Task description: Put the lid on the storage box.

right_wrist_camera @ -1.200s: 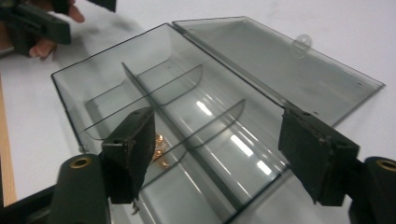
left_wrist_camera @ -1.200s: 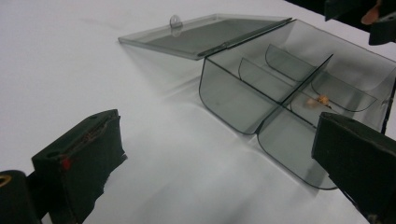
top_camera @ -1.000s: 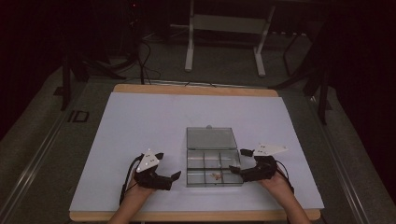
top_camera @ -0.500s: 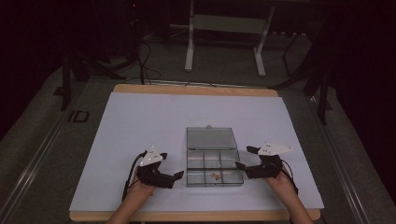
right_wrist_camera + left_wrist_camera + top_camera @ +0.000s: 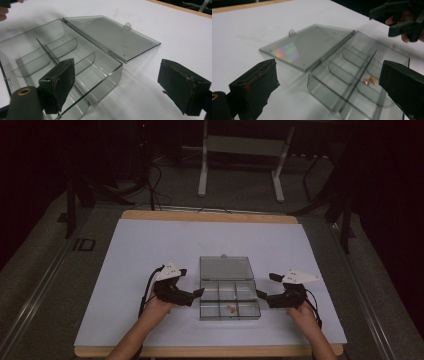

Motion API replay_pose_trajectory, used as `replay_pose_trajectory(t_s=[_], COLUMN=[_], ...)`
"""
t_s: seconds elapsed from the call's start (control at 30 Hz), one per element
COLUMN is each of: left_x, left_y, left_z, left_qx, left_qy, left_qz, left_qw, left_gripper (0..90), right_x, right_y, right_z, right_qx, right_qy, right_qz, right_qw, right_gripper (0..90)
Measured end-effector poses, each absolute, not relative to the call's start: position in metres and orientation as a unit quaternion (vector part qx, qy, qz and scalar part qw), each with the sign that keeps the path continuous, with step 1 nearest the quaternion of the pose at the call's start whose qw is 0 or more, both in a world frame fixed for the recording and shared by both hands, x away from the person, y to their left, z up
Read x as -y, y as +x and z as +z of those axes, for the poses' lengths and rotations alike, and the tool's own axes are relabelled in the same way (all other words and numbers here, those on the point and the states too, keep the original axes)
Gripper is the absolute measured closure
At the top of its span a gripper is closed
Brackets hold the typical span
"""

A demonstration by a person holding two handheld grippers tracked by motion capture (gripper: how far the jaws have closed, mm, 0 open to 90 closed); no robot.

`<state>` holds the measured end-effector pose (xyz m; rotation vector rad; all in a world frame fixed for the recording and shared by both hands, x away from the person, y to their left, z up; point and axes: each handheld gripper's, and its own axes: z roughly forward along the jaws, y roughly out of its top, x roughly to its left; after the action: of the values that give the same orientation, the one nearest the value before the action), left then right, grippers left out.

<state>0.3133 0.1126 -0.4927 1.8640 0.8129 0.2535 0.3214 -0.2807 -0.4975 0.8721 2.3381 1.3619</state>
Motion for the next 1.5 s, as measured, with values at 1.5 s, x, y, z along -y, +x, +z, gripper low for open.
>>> replay_pose_trajectory(t_s=[1.5], left_x=[-0.088], left_y=[0.392], left_z=[-0.507], left_qx=[-0.461], left_qy=[0.751], left_qz=[0.058], left_qw=[0.469], left_gripper=[15.3], right_x=[0.268], right_y=[0.381], right_z=[-0.503], right_qx=[-0.782], right_qy=[0.375], right_qz=[0.478], right_qw=[0.139], right_gripper=[14.5])
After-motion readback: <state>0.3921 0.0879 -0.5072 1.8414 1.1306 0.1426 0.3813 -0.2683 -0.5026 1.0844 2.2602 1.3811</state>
